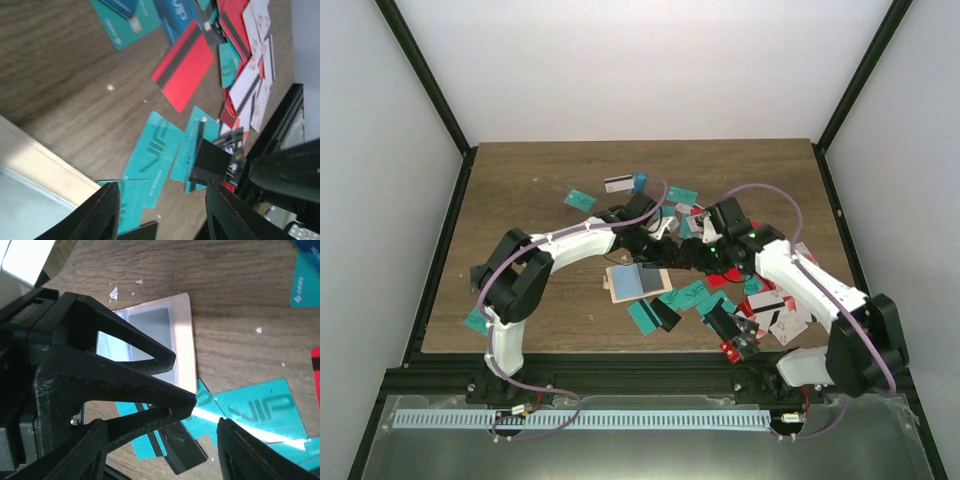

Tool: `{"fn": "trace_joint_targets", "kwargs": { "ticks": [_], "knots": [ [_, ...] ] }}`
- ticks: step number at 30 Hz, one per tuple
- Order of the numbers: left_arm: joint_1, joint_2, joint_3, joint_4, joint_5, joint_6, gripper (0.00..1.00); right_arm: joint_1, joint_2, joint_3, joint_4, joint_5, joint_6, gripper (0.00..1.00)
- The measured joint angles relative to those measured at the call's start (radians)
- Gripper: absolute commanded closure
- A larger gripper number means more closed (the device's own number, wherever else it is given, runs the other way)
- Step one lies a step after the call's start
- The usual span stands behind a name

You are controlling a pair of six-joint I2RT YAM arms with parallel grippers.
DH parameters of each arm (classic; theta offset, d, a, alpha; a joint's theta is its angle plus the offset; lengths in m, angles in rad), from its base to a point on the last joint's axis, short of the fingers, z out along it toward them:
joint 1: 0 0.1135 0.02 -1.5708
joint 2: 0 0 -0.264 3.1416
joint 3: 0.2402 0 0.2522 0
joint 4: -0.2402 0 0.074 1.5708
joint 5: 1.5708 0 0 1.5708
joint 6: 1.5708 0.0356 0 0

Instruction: Put the credit cards into the card holder

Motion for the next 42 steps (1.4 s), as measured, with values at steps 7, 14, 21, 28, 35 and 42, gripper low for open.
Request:
{"fn": "trace_joint_targets", "kwargs": {
  "ticks": [7,14,21,28,35,42],
  "knots": [
    [-0.034,-0.039,-0.028,-0.014,-0.011,0.018,0.49,-0.001,-0.193,-0.151,-0.067,0.036,0.051,0.22],
    [-0.081,-0.148,-0.127,-0.015,-0.043,0.024,0.48,-0.001,-0.317,-0.260,-0.190,0.142,0.212,0.07],
    [-0.165,-0.198,-0.182,-0.016,-0.082,0.026,0.49,-0.001,-0.366,-0.332,-0.300,0.203,0.351,0.00],
    [-0.206,-0.215,-0.202,-0.022,-0.106,0.023,0.49,0.000,-0.347,-0.350,-0.336,0.199,0.457,0.00],
    [-0.253,-0.229,-0.227,-0.016,-0.126,0.018,0.49,0.000,-0.360,-0.466,-0.340,0.110,0.607,0.00],
    [-0.270,-0.282,-0.305,-0.006,-0.137,-0.005,0.49,0.000,-0.428,-0.525,-0.357,0.074,0.730,0.00]
  ]
}}
